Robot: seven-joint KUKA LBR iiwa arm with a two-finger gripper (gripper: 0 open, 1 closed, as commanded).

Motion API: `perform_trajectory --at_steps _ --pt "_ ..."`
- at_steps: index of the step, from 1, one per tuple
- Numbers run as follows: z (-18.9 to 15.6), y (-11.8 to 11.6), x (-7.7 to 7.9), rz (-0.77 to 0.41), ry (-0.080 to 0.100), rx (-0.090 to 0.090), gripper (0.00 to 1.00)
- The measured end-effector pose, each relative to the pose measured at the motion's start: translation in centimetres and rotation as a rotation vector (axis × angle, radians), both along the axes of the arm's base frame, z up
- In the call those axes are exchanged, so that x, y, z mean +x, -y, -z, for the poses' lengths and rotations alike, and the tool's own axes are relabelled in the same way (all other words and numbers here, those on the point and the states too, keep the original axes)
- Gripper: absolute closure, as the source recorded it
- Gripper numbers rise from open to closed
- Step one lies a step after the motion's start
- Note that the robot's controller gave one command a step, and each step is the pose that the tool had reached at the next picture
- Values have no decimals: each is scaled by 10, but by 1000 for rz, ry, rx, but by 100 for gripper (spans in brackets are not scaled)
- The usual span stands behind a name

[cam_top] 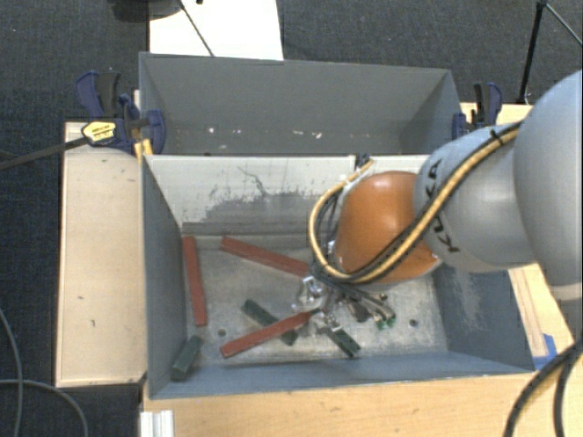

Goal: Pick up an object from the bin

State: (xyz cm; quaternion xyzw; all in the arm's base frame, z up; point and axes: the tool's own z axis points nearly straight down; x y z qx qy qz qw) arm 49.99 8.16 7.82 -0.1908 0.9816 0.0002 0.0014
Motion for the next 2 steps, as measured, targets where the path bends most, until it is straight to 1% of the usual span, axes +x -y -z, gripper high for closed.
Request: perform_trajectory --at_steps 1,2 --pt "-18 0 -1 1 -5 -1 100" --pt "-32 0 0 2 -3 -1 100"
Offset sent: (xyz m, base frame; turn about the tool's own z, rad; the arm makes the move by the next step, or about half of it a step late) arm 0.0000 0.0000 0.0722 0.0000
